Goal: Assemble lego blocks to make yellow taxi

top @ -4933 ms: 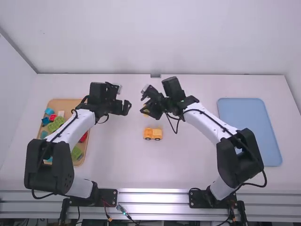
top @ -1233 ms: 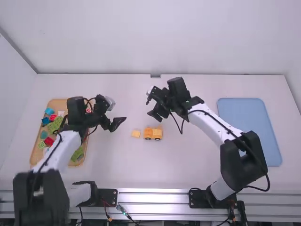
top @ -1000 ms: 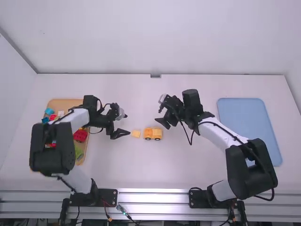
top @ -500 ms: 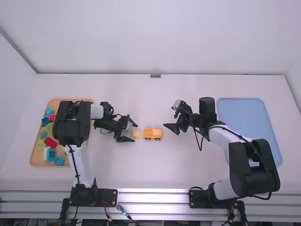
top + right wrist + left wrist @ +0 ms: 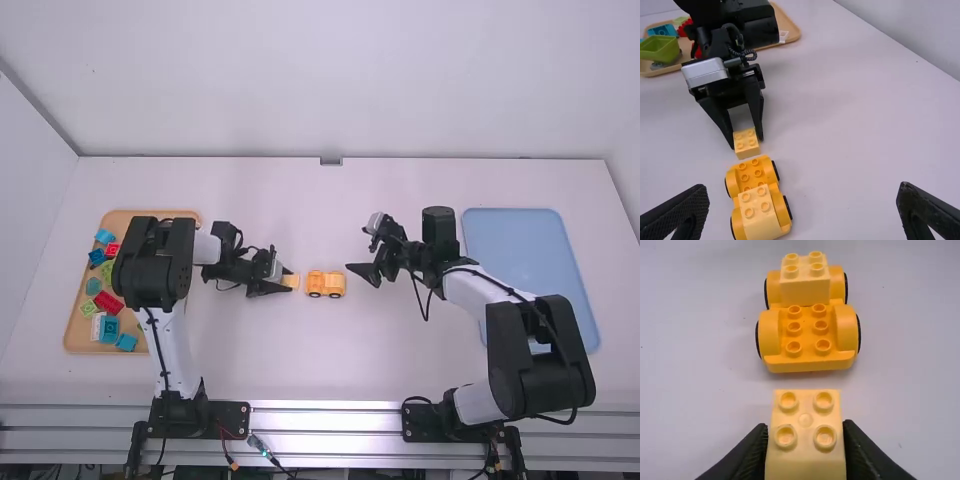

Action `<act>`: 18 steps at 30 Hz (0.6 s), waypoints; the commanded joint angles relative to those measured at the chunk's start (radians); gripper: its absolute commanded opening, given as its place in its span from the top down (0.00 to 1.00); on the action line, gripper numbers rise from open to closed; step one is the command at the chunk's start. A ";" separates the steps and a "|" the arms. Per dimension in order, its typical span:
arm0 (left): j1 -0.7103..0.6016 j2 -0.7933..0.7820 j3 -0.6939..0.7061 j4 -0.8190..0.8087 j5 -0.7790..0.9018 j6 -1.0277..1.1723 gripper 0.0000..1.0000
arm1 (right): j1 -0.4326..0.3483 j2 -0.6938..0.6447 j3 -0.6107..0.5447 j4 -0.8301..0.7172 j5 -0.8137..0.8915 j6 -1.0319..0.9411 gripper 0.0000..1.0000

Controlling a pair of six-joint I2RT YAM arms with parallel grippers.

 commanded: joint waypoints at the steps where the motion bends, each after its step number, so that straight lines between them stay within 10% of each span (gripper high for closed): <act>1: 0.008 0.003 0.004 -0.023 0.039 -0.019 0.65 | -0.001 -0.011 -0.007 -0.010 -0.005 -0.008 0.01; 6: 0.002 -0.048 0.058 -0.151 0.034 -0.018 0.85 | 0.000 -0.010 -0.012 -0.087 -0.021 -0.124 0.01; 18: -0.024 -0.189 0.053 -0.207 0.044 -0.019 0.84 | 0.109 0.183 -0.051 0.087 -0.053 -0.158 0.01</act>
